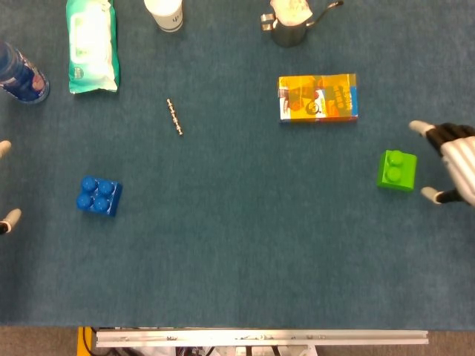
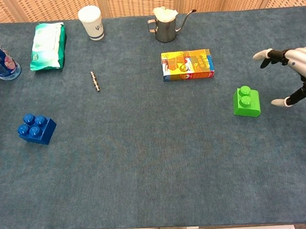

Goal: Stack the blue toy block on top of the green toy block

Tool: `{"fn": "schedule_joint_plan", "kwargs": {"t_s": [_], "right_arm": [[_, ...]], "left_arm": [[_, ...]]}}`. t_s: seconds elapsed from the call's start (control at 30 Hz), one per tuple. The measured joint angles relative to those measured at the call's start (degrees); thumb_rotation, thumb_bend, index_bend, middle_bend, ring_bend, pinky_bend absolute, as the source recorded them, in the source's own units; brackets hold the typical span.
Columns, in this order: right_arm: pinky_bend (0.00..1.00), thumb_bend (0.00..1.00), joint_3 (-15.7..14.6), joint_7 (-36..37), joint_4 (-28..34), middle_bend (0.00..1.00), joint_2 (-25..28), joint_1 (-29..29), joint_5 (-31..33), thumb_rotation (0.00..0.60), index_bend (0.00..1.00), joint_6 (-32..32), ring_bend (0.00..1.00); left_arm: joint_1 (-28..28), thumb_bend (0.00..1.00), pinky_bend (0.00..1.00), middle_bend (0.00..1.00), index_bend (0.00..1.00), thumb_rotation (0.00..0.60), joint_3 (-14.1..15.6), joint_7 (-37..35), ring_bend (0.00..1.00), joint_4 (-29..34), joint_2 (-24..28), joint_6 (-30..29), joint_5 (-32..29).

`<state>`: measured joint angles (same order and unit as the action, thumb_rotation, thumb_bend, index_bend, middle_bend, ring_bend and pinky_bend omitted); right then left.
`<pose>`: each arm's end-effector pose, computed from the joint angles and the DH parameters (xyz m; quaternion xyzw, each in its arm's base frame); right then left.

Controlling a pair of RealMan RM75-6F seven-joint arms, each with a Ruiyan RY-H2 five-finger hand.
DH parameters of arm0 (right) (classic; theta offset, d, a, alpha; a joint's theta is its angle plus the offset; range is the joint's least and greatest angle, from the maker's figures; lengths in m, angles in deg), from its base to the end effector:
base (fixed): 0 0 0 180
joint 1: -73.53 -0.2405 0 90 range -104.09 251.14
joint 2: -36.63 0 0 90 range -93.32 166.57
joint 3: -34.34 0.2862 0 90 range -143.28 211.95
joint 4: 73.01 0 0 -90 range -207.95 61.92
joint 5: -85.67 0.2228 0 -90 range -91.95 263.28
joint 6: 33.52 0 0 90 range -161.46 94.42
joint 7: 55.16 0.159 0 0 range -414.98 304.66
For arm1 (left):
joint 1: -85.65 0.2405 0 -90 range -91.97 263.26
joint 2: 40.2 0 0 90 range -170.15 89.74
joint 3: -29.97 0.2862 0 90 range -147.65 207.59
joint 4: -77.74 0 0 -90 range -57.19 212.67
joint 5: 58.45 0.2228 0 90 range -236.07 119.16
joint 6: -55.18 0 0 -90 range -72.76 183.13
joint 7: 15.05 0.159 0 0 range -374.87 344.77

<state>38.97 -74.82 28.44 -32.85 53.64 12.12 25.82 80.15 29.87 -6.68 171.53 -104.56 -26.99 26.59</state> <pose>-0.2764 -0.2653 0.0577 0.7205 -0.4260 0.2865 0.4662 -0.3448 0.1913 0.1428 -0.6345 -0.3793 -0.3255 0.5895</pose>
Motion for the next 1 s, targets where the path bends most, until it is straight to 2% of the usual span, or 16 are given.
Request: {"fn": "schedule_joint_plan", "kwargs": {"t_s": [0.4,0.83,0.9,1.0], "right_arm": [[0.25,0.11,-0.39,-3.68,-3.61,0.28,-5.14,-3.35,6.20,0.600,0.17,-3.07,0.21],[0.25,0.11,-0.72,-5.30,-7.13,0.28,-8.93,-6.27,10.25,0.600,0.17,-5.00,0.21],[0.26,0.13,-0.84,-5.45,-7.32,0.29,-9.10,-6.49,10.49,0.600,0.18,-5.18,0.22],[0.29,0.21,-1.24,-5.80,-7.91,0.31,-9.64,-7.17,10.93,0.600,0.20,-5.74,0.23]], "left_arm": [[0.01,0.15,0.11,0.14,0.15,0.600,0.57,-1.18,0.15,-0.07,0.08,0.85,0.25],[-0.46,0.15,0.11,0.14,0.15,0.600,1.23,-3.22,0.15,0.43,0.96,2.27,0.86],[-0.41,0.15,0.11,0.14,0.15,0.600,1.22,-3.31,0.15,0.35,0.96,2.16,0.85],[-0.31,0.15,0.11,0.14,0.15,0.600,1.08,-3.41,0.15,0.10,0.84,1.65,0.99]]}}
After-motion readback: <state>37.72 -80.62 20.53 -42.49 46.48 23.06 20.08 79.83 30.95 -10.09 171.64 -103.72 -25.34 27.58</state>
